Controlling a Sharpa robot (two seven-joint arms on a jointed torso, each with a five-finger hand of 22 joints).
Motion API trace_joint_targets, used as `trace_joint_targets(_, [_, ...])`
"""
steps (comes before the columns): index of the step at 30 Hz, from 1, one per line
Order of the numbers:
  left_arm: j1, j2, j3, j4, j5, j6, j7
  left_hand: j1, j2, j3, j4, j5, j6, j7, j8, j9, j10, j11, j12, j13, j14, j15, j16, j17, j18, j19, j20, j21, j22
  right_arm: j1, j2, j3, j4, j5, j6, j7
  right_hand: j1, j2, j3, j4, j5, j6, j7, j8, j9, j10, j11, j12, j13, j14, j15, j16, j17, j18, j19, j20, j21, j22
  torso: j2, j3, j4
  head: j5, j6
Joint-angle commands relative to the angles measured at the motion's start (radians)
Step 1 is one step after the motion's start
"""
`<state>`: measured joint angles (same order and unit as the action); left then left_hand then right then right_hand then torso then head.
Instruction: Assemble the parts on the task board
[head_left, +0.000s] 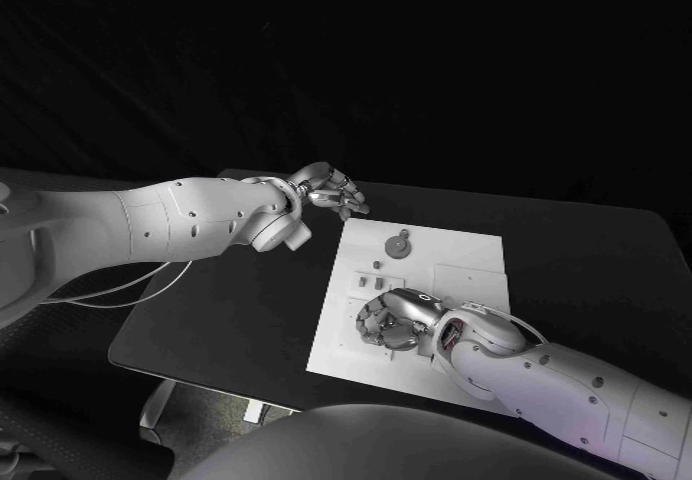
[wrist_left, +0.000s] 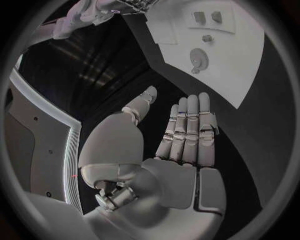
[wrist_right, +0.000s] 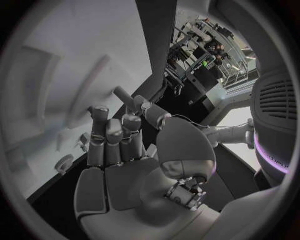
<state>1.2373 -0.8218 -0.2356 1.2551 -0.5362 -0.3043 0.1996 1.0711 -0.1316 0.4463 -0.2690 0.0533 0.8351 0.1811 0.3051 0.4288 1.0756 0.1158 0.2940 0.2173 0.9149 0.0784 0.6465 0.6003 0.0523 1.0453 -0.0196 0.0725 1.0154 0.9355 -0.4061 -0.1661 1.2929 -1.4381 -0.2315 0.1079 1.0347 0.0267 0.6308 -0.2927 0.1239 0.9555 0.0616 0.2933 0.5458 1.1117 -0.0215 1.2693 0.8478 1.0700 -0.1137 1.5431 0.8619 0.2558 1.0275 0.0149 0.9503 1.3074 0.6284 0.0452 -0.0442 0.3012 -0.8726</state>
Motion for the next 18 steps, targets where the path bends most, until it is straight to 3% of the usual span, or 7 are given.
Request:
trace_joint_targets(1, [0.001,0.001,0.001,0.001,-0.001,0.005,0.009,0.007,0.0,0.003,0.001,0.0,0.004,0.001,0.005,0.0,0.008,0.002,-0.006,0.002,0.007,0.002,-0.005,0.002,0.012,-0.006,0.001,-0.002,-0.001,-0.002,-0.001,-0.002,-0.002,-0.014,0.03,-0.003,0.002,0.01,0.005,-0.001,0.004,0.079,0.028,0.015,0.022,-0.002,0.0,-0.005,0.001,0.003,-0.007,0.004,0.001,0.006,-0.002,-0.001,0.005,0.014,0.0,-0.0001,-0.0003,0.002,0.0])
trace_joint_targets(18, [0.001,0.003,0.001,-0.001,-0.001,0.005,0.008,0.006,0.0,0.003,0.002,0.0,0.004,0.001,0.005,-0.001,0.009,0.002,-0.007,0.002,0.007,0.002,-0.007,0.004,0.012,-0.006,0.001,-0.002,-0.001,-0.002,0.002,-0.002,-0.021,-0.026,0.024,-0.004,0.001,0.009,0.005,-0.001,0.004,0.078,0.028,0.015,0.022,-0.002,0.0,-0.005,0.002,0.002,-0.007,0.004,0.002,0.006,-0.003,-0.001,0.005,0.014,0.0,0.0005,-0.0006,-0.002,0.0])
